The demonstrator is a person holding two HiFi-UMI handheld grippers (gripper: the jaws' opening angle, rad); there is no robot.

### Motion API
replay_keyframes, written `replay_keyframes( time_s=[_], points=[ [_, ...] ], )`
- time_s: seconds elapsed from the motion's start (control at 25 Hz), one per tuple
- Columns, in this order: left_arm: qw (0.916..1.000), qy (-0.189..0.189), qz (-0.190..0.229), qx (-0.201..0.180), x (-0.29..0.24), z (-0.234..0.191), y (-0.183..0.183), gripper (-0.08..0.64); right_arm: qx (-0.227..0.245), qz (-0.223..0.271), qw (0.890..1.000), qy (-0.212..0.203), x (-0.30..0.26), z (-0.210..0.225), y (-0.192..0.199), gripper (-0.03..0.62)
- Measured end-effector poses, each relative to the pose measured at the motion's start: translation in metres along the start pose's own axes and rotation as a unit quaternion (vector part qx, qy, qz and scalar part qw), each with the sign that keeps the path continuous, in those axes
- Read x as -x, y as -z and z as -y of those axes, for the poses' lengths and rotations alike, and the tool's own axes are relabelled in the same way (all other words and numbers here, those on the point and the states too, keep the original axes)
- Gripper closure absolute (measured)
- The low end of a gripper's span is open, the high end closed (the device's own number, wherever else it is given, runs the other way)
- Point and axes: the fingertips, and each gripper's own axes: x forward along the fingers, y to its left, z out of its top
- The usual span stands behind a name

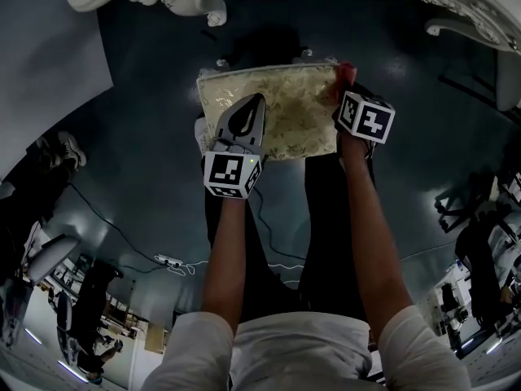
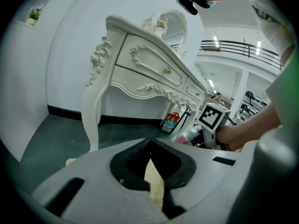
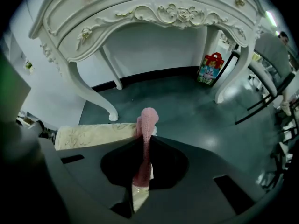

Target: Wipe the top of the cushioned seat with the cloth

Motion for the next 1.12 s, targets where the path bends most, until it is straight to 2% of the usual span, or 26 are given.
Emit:
replay_keyframes(
  time_s=[0.08, 0.16, 0.32, 0.48, 0.64, 0.76, 0.84, 1.0, 1.12],
  points=[
    [0.9999, -0.013, 0.008, 0.005, 0.011, -0.012, -0.004, 0.546, -0.016, 0.007, 1.000, -0.013, 0.005, -0.010, -0.002, 0.569],
    [0.9994, -0.028, 0.015, 0.014, 0.024, -0.025, -0.006, 0.546, -0.019, 0.020, 0.999, -0.044, 0.013, -0.039, -0.007, 0.569],
    [0.9981, -0.053, 0.014, 0.027, 0.058, -0.052, -0.005, 0.546, -0.001, 0.011, 0.994, -0.113, 0.028, -0.131, 0.003, 0.569],
    [0.9973, -0.070, 0.008, 0.020, 0.086, -0.088, -0.010, 0.546, 0.004, -0.005, 0.982, -0.187, 0.019, -0.228, 0.024, 0.569],
    [0.9958, -0.089, 0.005, 0.016, 0.106, -0.111, -0.008, 0.546, 0.028, -0.031, 0.972, -0.232, 0.003, -0.288, 0.047, 0.569],
    [0.9945, -0.103, 0.005, 0.017, 0.123, -0.135, -0.008, 0.546, 0.047, -0.051, 0.967, -0.244, -0.012, -0.327, 0.060, 0.569],
    [0.9941, -0.106, 0.004, 0.020, 0.129, -0.144, -0.006, 0.546, 0.054, -0.065, 0.968, -0.237, -0.022, -0.338, 0.066, 0.569],
    [0.9945, -0.102, 0.001, 0.026, 0.131, -0.147, -0.003, 0.546, 0.062, -0.074, 0.970, -0.221, -0.025, -0.343, 0.069, 0.569],
    [0.9952, -0.094, 0.000, 0.027, 0.119, -0.130, -0.003, 0.546, 0.062, -0.065, 0.971, -0.222, -0.017, -0.327, 0.065, 0.569]
  ],
)
